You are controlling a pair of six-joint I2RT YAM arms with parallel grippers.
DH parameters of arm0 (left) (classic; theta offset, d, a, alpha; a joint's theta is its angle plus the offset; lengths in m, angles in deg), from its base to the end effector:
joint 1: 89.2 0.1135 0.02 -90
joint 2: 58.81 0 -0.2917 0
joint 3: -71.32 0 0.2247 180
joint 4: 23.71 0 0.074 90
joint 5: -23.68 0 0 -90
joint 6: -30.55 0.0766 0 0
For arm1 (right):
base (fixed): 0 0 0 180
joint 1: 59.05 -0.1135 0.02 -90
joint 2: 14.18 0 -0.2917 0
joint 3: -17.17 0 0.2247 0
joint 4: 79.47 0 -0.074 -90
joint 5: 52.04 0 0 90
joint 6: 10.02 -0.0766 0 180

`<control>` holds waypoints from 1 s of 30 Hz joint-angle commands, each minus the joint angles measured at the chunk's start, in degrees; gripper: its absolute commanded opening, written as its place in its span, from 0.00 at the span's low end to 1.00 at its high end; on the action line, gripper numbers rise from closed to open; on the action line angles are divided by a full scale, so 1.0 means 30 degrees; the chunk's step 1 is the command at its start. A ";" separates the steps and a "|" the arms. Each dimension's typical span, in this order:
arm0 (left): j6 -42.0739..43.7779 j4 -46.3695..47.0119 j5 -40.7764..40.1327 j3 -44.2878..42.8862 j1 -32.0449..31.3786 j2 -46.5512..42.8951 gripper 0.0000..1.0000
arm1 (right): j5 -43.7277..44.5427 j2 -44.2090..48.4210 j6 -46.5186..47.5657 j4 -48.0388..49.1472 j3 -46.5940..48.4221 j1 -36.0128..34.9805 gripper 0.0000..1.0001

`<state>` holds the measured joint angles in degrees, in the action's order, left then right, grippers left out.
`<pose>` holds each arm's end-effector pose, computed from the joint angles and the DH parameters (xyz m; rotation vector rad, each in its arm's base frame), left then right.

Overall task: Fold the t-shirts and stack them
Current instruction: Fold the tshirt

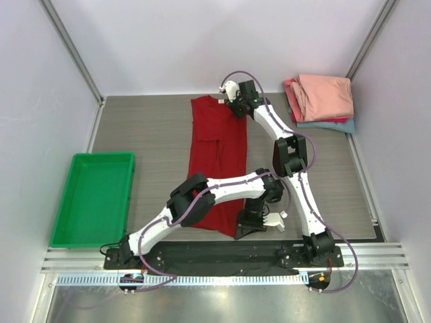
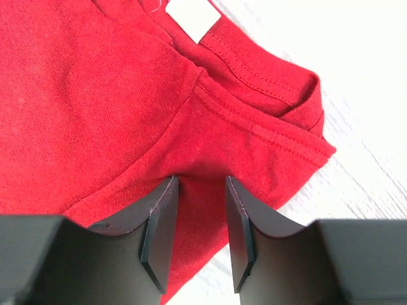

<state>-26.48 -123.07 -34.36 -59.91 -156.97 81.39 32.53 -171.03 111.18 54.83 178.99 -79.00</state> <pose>0.1223 -0.4063 0.1332 -1.9367 -1.7608 0.5884 0.5859 0.2204 0.1496 -1.0278 2.0328 0.0051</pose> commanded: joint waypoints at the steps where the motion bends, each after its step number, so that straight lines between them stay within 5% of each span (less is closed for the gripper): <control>1: 0.0260 0.1680 -0.1393 0.0141 0.0557 -0.2958 0.23 | -0.1120 -0.0860 -0.1343 0.2044 0.0492 -0.0061 0.42; 5: -0.0207 0.0948 -0.2447 0.1985 0.1666 -0.6530 0.28 | -0.1440 0.2179 -0.2516 0.2451 -0.0961 0.0524 0.44; 9: -0.1467 0.1297 -0.3739 0.4442 0.2987 -1.1042 0.33 | -0.1644 0.8678 -0.5909 0.5729 -0.6931 0.1577 0.45; 13: -0.4537 0.3111 -0.4065 0.5880 0.4334 -1.5054 0.35 | -0.2464 1.4540 -0.8433 0.6908 -1.3897 0.1785 0.46; 17: -1.0710 0.5309 -0.3947 0.8283 0.7670 -1.5971 0.33 | -0.3694 1.9138 -1.2385 0.5417 -1.8246 0.1814 0.47; 21: -1.4732 0.7414 -0.1812 1.0947 1.2004 -1.6439 0.39 | -0.6736 2.1520 -1.5199 0.4975 -2.3450 0.1930 0.46; 25: -2.0648 1.3030 0.0507 1.5398 1.6603 -1.7727 0.42 | -1.0048 2.2868 -1.7953 0.5091 -2.7825 0.2487 0.44; 30: -2.3784 1.6061 -0.0399 2.0168 1.6818 -1.8986 0.41 | -1.1458 2.4949 -2.1321 0.5502 -3.3707 0.2635 0.45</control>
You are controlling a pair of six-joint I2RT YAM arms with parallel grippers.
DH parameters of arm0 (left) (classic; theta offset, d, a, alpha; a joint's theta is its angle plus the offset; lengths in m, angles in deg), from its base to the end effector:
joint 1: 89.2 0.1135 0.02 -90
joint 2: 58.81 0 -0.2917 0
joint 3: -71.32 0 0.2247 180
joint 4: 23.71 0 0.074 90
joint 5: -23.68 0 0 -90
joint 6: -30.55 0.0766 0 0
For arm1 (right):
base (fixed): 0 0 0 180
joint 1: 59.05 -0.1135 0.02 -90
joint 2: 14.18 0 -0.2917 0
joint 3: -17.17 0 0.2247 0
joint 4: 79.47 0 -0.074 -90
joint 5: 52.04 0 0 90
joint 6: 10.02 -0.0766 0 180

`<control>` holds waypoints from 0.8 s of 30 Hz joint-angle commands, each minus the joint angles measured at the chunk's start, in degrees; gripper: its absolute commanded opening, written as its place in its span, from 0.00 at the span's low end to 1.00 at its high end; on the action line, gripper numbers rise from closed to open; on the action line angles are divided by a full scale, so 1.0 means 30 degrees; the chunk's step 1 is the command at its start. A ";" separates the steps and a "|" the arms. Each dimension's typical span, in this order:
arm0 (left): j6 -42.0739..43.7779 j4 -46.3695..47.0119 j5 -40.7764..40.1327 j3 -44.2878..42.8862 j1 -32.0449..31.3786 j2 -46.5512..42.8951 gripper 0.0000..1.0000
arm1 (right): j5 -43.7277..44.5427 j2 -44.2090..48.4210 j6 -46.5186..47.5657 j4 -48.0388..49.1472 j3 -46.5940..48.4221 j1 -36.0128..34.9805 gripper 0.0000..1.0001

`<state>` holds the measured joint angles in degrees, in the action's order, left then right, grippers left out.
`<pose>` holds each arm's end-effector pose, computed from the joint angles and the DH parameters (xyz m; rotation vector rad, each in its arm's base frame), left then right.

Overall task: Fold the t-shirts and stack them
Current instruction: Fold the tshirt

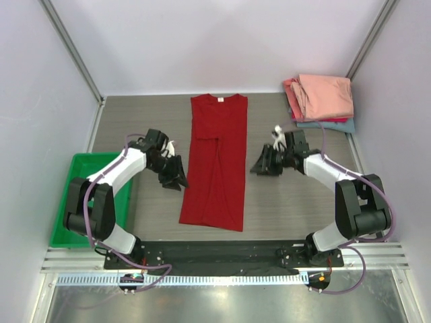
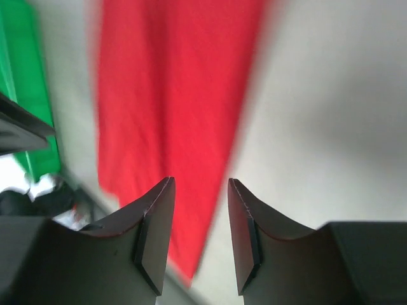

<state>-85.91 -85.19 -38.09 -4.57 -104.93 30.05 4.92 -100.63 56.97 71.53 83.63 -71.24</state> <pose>0.2511 -0.1084 0.2184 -0.1751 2.9490 -0.8378 0.2881 0.1050 0.2235 -0.0397 2.4729 0.9729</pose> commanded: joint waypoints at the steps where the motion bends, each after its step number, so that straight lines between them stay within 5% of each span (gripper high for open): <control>1: -0.4360 0.3873 0.0583 0.2344 -0.0558 -0.2050 0.41 | -0.2462 0.1919 -0.3840 -0.0267 -0.2573 -0.0068 0.46; 10: -0.4859 0.4168 -0.1002 0.6654 -0.0529 -0.1792 0.47 | -0.3843 0.1867 -0.5220 0.0490 -0.7177 -0.2378 0.51; 24: -0.4892 0.4112 -0.2056 0.7185 -0.1262 -0.0763 0.45 | -0.0094 -0.0361 -0.5281 -0.1292 -0.6479 -0.5195 0.52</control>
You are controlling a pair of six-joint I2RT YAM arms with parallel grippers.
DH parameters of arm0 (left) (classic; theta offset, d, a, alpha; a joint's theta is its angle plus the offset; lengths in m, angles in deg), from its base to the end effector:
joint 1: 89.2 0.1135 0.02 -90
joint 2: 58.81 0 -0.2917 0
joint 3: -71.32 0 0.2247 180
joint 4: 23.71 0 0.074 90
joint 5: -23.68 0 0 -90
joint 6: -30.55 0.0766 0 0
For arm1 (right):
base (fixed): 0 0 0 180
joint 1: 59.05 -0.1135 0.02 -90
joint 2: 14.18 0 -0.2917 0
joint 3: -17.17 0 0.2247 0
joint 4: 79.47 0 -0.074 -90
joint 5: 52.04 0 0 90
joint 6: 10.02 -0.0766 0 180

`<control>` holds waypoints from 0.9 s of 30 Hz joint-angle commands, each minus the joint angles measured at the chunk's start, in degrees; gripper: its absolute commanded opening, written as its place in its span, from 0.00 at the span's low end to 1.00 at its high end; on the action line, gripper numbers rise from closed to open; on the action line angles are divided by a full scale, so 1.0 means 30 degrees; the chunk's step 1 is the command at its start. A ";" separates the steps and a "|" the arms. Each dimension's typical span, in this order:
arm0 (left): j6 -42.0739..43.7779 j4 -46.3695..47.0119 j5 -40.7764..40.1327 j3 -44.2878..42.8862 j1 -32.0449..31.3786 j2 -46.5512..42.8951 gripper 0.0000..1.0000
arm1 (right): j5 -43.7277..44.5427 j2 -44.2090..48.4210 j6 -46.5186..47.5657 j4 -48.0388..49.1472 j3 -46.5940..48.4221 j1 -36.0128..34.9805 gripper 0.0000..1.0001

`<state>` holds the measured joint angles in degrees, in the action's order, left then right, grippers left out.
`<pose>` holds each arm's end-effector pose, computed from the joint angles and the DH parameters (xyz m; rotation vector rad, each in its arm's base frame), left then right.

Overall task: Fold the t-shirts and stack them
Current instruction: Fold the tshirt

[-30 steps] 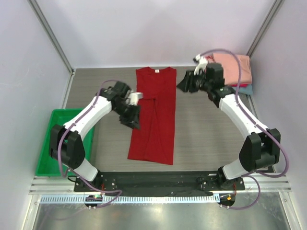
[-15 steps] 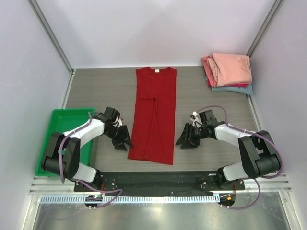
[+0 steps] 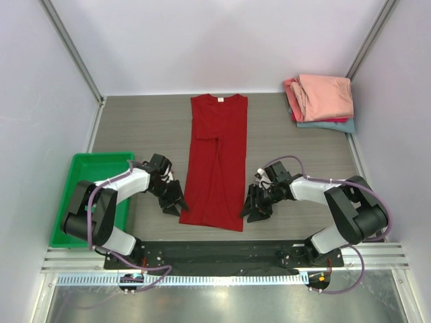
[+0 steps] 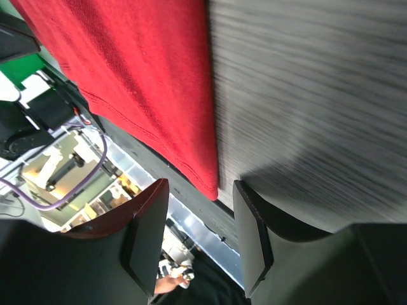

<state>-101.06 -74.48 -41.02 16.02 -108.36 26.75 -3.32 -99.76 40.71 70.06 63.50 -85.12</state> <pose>0.1912 -0.1011 0.1496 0.5272 -2.9254 0.6934 0.1728 0.1408 0.1388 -0.1348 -2.8109 -1.1613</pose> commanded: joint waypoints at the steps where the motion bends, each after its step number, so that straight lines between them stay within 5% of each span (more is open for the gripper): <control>1: 0.0186 0.0542 -0.1080 0.0351 -0.0176 0.0338 0.45 | 0.2829 -0.0827 0.0139 -0.1242 0.0350 -0.0889 0.52; 12: 0.0450 0.0013 -0.1373 0.0556 -0.0264 0.0045 0.38 | 0.5467 -0.2439 -0.0124 -0.3589 0.0791 -0.2122 0.51; 20: 0.0626 0.0366 -0.0875 0.0527 -0.0616 0.0250 0.33 | 0.5264 -0.2616 -0.0183 -0.3327 0.0937 -0.2707 0.42; 23: 0.0772 0.0103 -0.1020 0.0439 -0.0704 0.0367 0.22 | 0.4737 -0.2704 -0.0183 -0.2683 0.0820 -0.2855 0.31; 26: 0.0802 0.0277 -0.0846 0.0351 -0.0733 0.0426 0.08 | 0.4618 -0.2500 -0.0154 -0.2447 0.0819 -0.2855 0.01; 27: 0.0802 0.0307 -0.0816 0.0322 -0.0762 0.0426 0.01 | 0.4531 -0.2324 -0.0096 -0.2447 0.0849 -0.2826 0.01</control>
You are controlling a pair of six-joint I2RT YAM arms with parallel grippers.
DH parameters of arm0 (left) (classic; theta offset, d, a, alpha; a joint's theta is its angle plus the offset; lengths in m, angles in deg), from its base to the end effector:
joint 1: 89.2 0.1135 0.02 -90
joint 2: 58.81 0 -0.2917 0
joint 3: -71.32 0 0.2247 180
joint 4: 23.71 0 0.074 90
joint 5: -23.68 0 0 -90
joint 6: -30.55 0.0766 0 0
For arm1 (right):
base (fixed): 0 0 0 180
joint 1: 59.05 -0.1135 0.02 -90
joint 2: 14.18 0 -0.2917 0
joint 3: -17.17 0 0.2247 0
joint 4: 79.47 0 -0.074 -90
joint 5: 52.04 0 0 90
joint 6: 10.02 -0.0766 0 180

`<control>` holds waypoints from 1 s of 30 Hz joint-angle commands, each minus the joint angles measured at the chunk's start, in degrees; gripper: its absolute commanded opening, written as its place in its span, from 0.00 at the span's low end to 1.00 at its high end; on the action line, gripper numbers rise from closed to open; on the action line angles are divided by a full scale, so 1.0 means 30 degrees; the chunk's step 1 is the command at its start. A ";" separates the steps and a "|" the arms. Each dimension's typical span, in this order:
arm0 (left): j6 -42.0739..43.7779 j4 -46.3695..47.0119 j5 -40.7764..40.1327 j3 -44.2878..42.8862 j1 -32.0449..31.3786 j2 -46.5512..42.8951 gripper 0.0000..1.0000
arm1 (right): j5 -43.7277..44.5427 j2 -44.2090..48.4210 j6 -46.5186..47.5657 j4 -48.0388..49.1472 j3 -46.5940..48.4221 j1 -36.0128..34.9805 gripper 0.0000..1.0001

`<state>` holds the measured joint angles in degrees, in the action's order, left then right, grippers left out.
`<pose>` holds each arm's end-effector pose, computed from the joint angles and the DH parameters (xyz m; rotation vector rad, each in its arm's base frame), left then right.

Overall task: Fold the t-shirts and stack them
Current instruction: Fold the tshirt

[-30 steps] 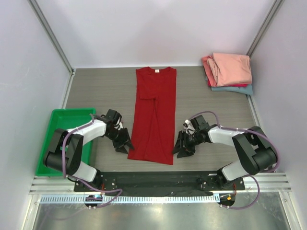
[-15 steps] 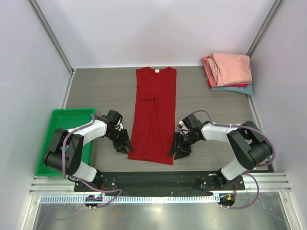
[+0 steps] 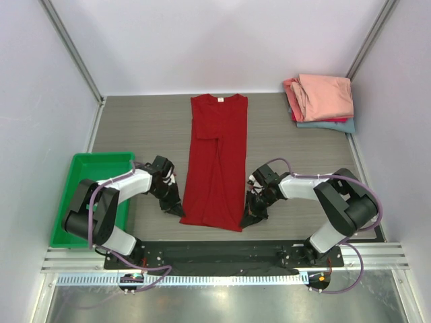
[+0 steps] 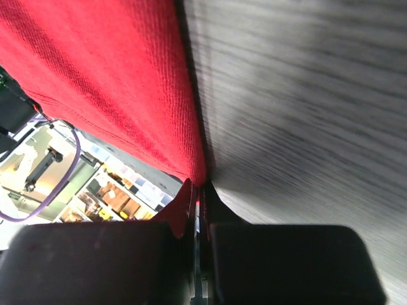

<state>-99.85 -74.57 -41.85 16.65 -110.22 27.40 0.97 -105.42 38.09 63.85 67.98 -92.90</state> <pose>0.1858 -0.1054 0.1446 0.4570 -2.9304 0.6535 0.1633 0.1650 0.1276 -0.0898 -2.7709 -0.9237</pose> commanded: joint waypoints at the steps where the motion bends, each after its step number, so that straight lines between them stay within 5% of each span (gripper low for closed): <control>1: 0.0488 0.0308 -0.0510 -0.0122 -0.0143 0.0091 0.00 | 0.2957 -0.0262 0.0924 -0.0349 -0.0586 -0.0145 0.01; 11: 0.1865 -0.1507 0.0223 -0.4514 0.0091 -0.0703 0.00 | 0.2516 0.4222 0.3854 -0.3130 0.2956 0.2461 0.01; 30: 0.4326 -0.0513 -0.0538 -1.4300 0.1819 0.6210 0.00 | 0.2721 -0.2396 0.4265 0.0178 1.1538 0.6213 0.01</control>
<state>-89.41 -78.05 -42.79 -22.34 -105.17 44.38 8.60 -110.45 49.78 61.16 98.14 -74.78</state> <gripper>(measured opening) 0.006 0.032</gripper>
